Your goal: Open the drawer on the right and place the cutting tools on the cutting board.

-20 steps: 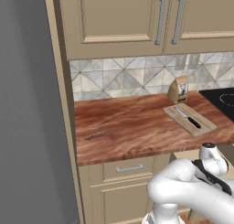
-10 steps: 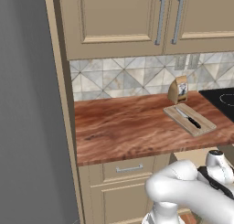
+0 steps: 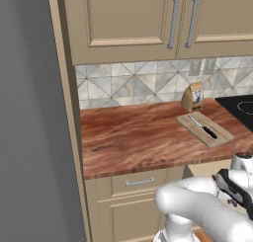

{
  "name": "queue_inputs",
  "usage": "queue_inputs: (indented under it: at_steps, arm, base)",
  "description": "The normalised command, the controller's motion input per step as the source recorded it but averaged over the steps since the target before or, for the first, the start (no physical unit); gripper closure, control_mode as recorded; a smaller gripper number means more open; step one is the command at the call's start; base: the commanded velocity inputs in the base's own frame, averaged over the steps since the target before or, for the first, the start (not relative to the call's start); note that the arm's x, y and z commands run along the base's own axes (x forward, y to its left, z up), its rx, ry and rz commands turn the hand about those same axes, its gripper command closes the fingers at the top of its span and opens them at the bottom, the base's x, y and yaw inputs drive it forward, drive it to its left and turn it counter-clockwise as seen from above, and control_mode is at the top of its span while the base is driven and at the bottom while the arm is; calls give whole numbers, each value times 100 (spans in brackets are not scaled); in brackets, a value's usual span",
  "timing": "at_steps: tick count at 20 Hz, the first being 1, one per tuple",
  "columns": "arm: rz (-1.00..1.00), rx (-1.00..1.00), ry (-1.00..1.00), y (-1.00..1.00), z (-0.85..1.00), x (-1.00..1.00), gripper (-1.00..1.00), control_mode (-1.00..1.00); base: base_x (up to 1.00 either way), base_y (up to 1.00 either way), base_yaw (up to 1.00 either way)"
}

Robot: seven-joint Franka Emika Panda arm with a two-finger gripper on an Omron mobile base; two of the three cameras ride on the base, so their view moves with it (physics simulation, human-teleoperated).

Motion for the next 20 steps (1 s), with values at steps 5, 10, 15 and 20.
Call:
queue_inputs:
  at_steps: [5, 10, 15, 20]
  arm:
    - [-22, 0, 1, -6, 100, 7, 100, -100]
    - [-23, 0, 2, -20, 100, 0, 100, -100]
    - [-20, 0, 0, -7, 100, 0, 100, -100]
    - [-9, 0, -3, 0, 100, 36, 100, -100]
  base:
    - [0, 0, 0]
    - [0, 0, 0]
    - [0, 0, 0]
    - [0, 0, 0]
